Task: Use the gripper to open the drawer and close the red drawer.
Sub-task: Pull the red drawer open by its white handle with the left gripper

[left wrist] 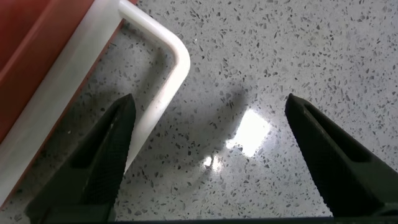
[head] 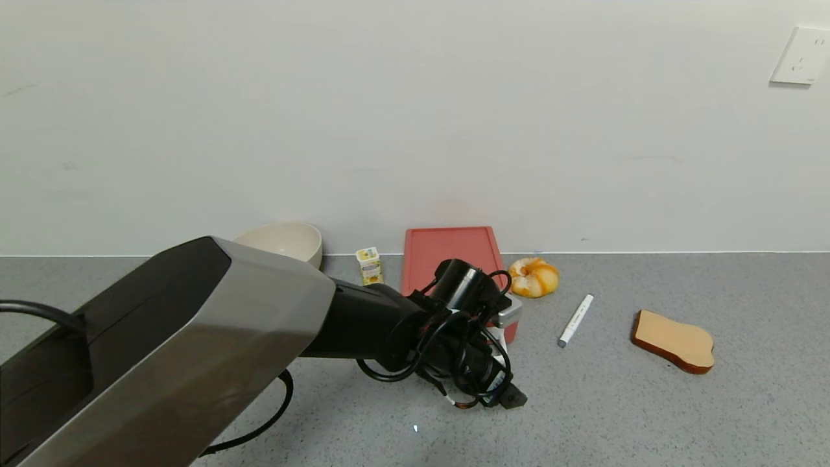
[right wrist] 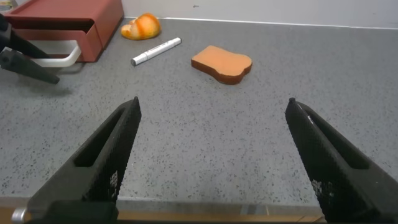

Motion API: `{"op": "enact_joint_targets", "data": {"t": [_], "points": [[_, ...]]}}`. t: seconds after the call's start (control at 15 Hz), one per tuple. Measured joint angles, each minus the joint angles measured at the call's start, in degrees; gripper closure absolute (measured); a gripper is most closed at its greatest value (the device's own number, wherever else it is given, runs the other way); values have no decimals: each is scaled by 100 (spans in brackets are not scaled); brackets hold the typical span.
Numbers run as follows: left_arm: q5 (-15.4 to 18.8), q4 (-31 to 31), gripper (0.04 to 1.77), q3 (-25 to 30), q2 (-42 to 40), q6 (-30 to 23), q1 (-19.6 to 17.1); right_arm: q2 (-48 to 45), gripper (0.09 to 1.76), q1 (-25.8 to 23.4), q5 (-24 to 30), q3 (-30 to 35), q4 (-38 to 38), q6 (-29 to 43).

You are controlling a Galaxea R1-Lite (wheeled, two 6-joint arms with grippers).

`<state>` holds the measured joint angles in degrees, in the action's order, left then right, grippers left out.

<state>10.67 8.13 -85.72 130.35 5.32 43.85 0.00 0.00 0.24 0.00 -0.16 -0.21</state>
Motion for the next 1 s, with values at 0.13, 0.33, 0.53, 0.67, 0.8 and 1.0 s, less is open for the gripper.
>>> {"op": "enact_joint_targets", "data": {"t": [0.13, 0.33, 0.53, 0.67, 0.8, 1.0], "points": [[-80, 10, 9, 107, -56, -77, 66, 0, 14, -2, -2, 0, 0, 7], [-100, -15, 9, 277, -150, -129, 138, 0, 14, -2, 0, 0, 0, 2], [-91, -1, 9, 441, -254, -216, 201, 0, 14, 0, 0, 0, 0, 2], [-98, -4, 9, 549, -315, -334, 258, 0, 14, 0, 0, 0, 0, 2], [-96, 11, 9, 623, -360, -416, 308, 0, 14, 0, 0, 0, 2, 2], [-113, -128, 9, 769, -423, -438, 363, 0, 14, 0, 0, 0, 0, 0]]}}
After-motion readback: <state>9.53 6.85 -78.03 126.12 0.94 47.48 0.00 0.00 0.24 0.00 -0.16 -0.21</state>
